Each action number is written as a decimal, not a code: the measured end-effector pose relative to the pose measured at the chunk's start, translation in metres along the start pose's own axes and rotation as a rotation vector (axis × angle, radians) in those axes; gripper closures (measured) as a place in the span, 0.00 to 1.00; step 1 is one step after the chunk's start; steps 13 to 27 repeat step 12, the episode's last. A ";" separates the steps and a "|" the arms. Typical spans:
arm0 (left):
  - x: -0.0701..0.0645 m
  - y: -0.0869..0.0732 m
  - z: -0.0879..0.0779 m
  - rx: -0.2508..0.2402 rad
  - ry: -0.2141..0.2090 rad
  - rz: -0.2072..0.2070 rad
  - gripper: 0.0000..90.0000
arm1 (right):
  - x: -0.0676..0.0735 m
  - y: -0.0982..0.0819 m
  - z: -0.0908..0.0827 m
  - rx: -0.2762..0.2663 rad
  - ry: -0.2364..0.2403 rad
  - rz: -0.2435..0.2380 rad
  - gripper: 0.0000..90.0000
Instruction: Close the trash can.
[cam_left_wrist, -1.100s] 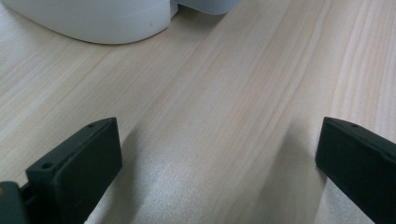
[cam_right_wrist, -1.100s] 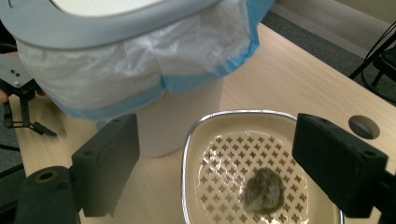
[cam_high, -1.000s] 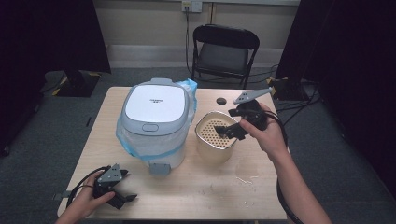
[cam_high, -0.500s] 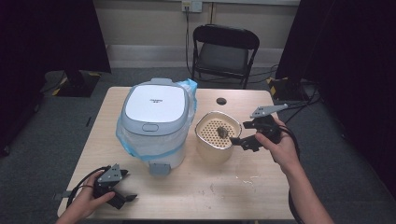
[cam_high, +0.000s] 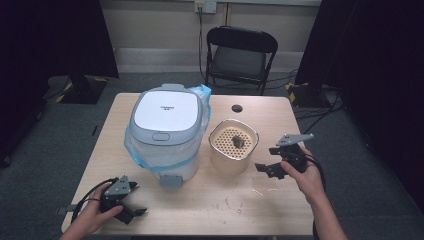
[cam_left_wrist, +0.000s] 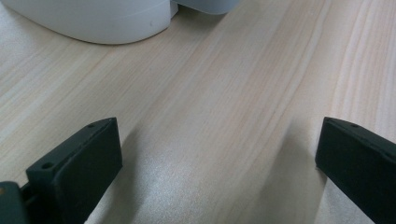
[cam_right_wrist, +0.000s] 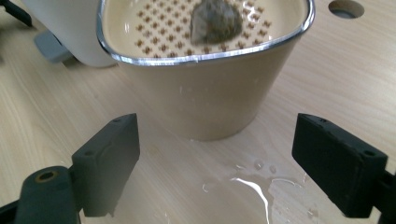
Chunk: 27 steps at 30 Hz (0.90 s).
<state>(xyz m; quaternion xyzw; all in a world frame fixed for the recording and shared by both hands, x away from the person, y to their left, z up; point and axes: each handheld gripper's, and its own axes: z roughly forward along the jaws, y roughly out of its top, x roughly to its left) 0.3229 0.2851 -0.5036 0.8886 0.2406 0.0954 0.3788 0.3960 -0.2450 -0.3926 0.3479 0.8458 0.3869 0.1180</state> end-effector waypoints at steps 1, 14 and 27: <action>0.000 0.000 0.000 0.001 0.000 0.003 0.00 | -0.001 -0.003 0.002 0.004 0.002 0.002 0.16; 0.000 0.000 0.000 0.001 0.000 -0.001 0.00 | 0.002 -0.038 0.017 -0.001 0.008 0.034 0.16; 0.000 0.000 0.000 0.001 0.000 -0.001 0.00 | 0.002 -0.038 0.017 -0.001 0.008 0.034 0.16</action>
